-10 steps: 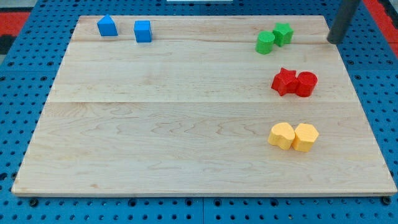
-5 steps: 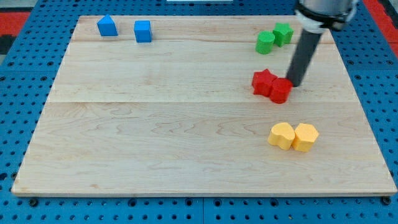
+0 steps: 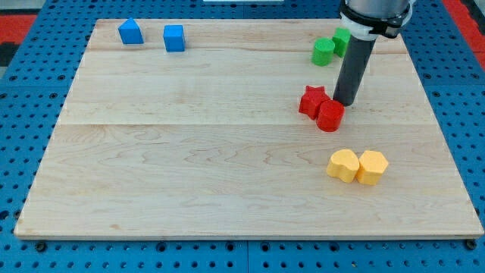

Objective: Move the red blocks to the left side

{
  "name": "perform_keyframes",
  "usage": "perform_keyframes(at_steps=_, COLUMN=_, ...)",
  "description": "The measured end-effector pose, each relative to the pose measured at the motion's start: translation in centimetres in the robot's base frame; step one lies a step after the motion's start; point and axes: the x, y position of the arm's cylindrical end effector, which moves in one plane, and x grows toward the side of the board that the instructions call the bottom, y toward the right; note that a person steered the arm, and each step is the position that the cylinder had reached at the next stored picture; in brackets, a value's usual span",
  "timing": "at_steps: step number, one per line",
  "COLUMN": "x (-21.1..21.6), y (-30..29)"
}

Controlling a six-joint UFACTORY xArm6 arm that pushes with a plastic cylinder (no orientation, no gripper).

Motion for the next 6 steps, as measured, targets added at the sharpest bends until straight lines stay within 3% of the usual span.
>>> perform_keyframes(at_steps=2, x=4.2, y=0.2)
perform_keyframes(at_steps=4, x=4.9, y=-2.0)
perform_keyframes(at_steps=5, x=5.6, y=-0.4)
perform_keyframes(at_steps=6, x=6.5, y=6.5)
